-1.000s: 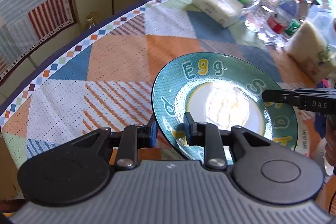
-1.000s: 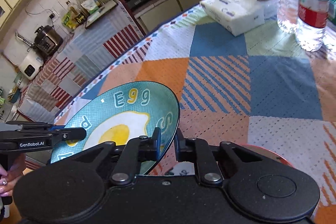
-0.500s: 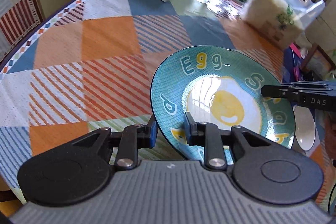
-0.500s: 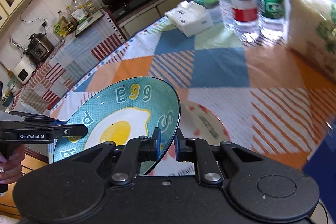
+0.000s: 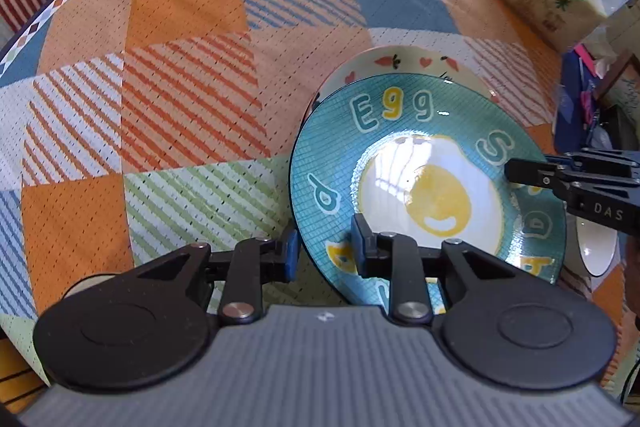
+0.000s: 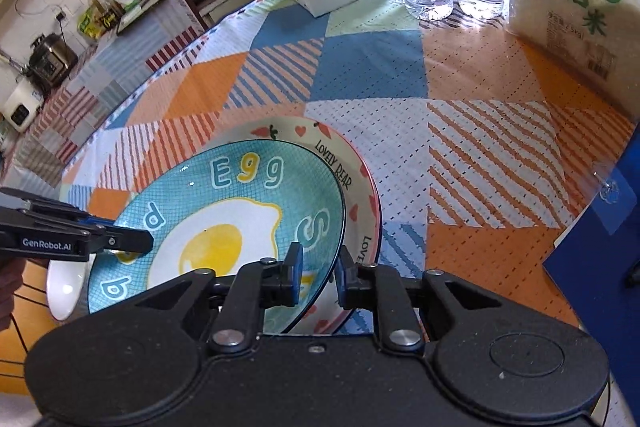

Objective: Organize plates and bowls
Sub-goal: 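Lift the egg plate with both tools, lower it onto the bunny plate, release, then move both tools to a white bowl and grip its rim, then lift the white bowl with both tools and set it beside the plate stack, then move both tools to a second white bowl and grip its rim, then lift the second bowl with both tools and lower it into the first bowl, then open both tools and move them toward the third white bowl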

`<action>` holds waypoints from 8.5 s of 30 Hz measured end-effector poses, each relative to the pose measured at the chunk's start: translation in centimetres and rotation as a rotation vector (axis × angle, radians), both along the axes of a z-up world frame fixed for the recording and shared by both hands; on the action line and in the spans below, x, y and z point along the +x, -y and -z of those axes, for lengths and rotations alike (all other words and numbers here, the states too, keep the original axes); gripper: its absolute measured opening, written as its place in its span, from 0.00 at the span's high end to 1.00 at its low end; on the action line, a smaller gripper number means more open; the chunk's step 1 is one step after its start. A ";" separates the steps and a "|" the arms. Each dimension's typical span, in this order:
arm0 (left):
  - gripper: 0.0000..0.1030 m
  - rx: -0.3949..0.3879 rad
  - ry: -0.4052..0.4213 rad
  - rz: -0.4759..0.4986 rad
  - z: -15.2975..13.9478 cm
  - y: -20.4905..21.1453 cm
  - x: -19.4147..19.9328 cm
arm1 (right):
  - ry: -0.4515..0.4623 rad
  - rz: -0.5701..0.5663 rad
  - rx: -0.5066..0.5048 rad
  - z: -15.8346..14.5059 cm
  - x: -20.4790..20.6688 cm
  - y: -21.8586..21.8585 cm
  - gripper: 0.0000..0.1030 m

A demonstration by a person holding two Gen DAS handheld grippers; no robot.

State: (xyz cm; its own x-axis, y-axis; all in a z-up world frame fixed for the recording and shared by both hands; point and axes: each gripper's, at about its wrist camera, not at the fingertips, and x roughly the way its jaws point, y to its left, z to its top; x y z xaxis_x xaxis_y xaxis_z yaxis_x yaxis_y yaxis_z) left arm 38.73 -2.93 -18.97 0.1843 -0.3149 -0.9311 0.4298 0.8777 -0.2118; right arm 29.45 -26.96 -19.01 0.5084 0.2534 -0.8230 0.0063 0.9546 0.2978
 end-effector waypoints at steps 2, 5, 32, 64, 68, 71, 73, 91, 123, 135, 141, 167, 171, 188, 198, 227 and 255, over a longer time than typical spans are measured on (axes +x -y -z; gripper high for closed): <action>0.76 0.028 -0.004 0.015 0.3 0.4 -0.3 | -0.005 -0.022 -0.065 -0.1 0.2 -0.8 0.76; 0.76 0.075 0.027 0.047 0.4 1.4 -1.1 | -0.004 -0.041 -0.165 -0.6 0.3 -1.9 0.73; 0.75 0.087 0.147 -0.014 -7.8 -6.3 -7.0 | 0.221 -0.054 -0.220 -7.1 -7.3 -12.3 0.55; 0.41 0.149 0.021 -0.021 -1.3 -18.4 -4.3 | 0.092 -0.358 -0.205 -0.8 -5.8 -27.8 0.27; 0.48 0.126 0.024 -0.023 -0.2 -18.7 -3.7 | 0.064 -0.384 -0.216 0.3 -4.7 -28.8 0.27; 0.62 0.108 0.025 -0.019 0.4 -18.7 -3.1 | 0.039 -0.382 -0.207 1.1 -3.9 -29.0 0.21; 0.78 0.095 0.023 -0.017 0.8 -18.6 -2.8 | 0.033 -0.382 -0.204 1.4 -3.5 -29.1 0.17; 0.90 0.118 0.173 0.094 -1.4 -14.2 0.5 | 0.144 -0.345 -0.224 0.2 -0.1 -26.7 0.17; 0.66 0.054 0.198 0.060 -6.5 -11.9 -1.6 | 0.261 -0.179 -0.249 -5.2 -4.8 -20.6 0.17; 0.60 0.048 0.261 0.127 -10.6 -11.2 -10.0 | 0.326 -0.232 -0.217 -8.9 -12.8 -20.4 0.17; 0.51 0.044 0.217 0.122 -10.4 -11.4 -13.4 | 0.338 -0.245 -0.215 -8.9 -16.8 -20.6 0.09; 0.43 0.043 0.077 0.002 0.3 -12.3 -17.0 | 0.215 -0.254 -0.227 3.3 -19.0 -23.4 0.04; 0.78 -0.019 0.069 -0.008 0.5 -12.6 -16.8 | 0.252 -0.253 -0.227 3.6 -18.2 -23.8 0.04; 0.91 0.113 0.152 0.159 -1.8 -10.3 -17.1 | 0.254 -0.240 -0.199 2.6 -17.1 -23.5 0.03; 0.91 0.081 0.288 0.168 -7.5 -9.7 -13.0 | 0.354 -0.190 -0.233 -2.2 -13.3 -22.8 0.03; 0.90 0.131 0.136 0.063 -2.9 -10.0 4.7 | 0.318 -0.259 -0.269 -1.1 2.9 -24.0 0.03; 0.85 0.189 0.253 0.110 -7.8 -6.5 -0.8 | 0.316 -0.097 -0.305 -5.0 -2.8 -19.8 0.04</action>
